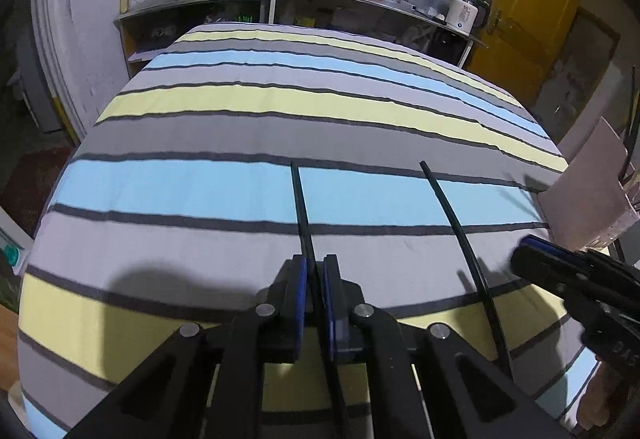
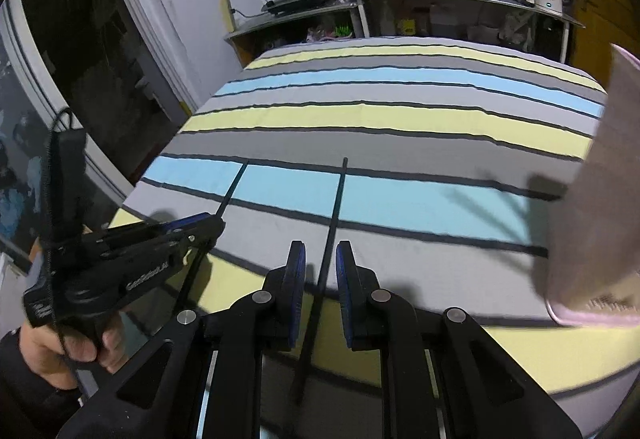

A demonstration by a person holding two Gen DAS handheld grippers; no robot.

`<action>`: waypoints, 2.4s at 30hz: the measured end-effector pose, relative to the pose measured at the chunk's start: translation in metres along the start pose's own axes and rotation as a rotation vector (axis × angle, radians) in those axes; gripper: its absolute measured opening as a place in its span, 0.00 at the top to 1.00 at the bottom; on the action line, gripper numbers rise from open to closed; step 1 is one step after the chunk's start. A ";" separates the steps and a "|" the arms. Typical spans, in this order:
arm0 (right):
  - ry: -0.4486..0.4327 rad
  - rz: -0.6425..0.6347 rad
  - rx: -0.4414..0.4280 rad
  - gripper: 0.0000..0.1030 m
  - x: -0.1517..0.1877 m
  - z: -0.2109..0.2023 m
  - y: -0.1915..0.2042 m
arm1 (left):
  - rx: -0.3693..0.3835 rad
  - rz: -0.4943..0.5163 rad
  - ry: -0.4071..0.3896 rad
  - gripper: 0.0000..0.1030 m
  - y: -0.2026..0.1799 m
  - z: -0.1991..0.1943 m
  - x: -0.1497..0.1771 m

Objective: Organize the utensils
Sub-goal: 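Close the left gripper on a black chopstick while the right gripper closes on another, then lift both black chopsticks and carry them over the pink caddy with both grippers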

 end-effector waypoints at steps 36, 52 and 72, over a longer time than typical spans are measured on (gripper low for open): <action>-0.057 -0.034 0.037 0.95 -0.029 -0.025 0.009 | 0.086 -0.002 -0.070 0.95 -0.007 -0.055 -0.014; -0.229 0.006 0.045 0.95 -0.029 -0.125 0.009 | 0.221 0.059 -0.170 0.95 -0.045 -0.148 -0.017; -0.325 0.077 0.106 0.95 -0.006 -0.198 -0.024 | 0.327 0.173 -0.150 0.95 -0.115 -0.179 -0.016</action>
Point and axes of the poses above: each gripper's, at about its wrist camera, not at the fingertips, and z roughly the way its jaws point, y to its left, x to its underside, the point moved 1 cm from there along z, roughly the way its jaws point, and after that the axes turned 10 degrees about -z, right-handed, at the moved point
